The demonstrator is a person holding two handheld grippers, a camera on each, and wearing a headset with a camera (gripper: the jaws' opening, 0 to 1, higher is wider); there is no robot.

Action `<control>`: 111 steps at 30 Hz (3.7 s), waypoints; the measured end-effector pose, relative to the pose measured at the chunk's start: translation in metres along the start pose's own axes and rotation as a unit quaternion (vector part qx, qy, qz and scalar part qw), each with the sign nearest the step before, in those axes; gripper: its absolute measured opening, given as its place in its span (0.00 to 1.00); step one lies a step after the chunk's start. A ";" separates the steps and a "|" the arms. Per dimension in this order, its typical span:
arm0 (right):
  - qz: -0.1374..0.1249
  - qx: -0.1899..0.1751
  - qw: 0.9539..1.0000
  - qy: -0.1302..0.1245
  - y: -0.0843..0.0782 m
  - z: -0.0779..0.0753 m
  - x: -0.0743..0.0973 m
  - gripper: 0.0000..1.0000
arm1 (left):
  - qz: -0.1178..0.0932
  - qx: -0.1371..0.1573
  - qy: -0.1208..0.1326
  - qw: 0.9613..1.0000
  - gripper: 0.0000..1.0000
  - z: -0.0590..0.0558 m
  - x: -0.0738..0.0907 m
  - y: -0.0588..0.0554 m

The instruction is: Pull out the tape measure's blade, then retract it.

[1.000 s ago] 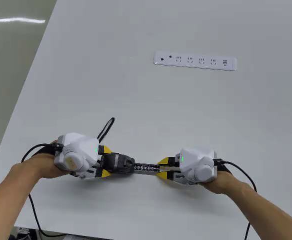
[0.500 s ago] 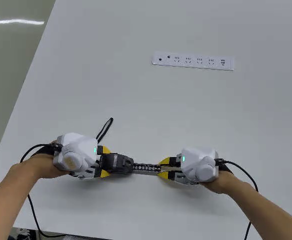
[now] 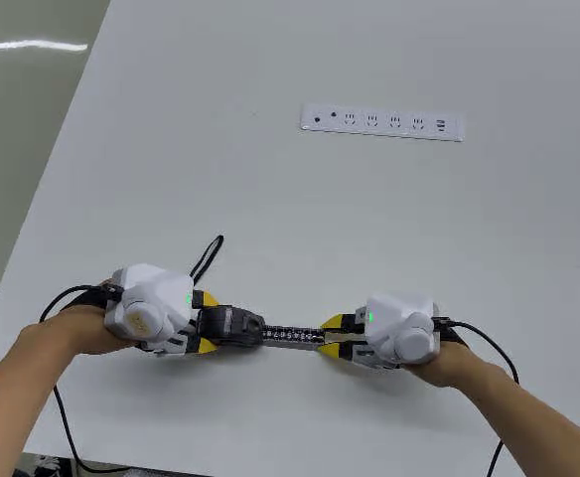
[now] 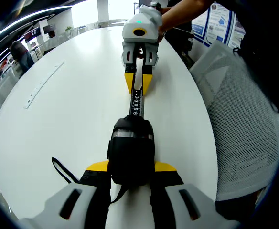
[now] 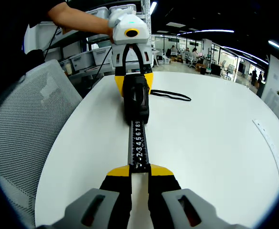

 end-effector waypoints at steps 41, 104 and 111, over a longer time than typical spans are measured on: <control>0.003 -0.002 1.000 -0.001 -0.017 0.000 0.016 0.09 | 0.005 -0.003 0.001 1.000 0.27 -0.001 0.000 0.000; 0.010 -0.004 1.000 -0.008 -0.040 -0.002 0.037 0.09 | 0.005 0.001 -0.004 1.000 0.27 -0.001 -0.001 0.003; 0.009 -0.004 1.000 -0.007 -0.041 -0.002 0.039 0.09 | 0.007 -0.001 -0.004 1.000 0.27 -0.001 -0.001 0.002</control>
Point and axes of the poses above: the centre of the closed fingertips' face, and the gripper's own axes: x roughly backward along the fingers, z roughly to its left, y roughly out of its top, the point moved 1 cm from there along x, roughly backward along the fingers, and after that the axes turned 8 degrees about z, right-handed, at the moved point
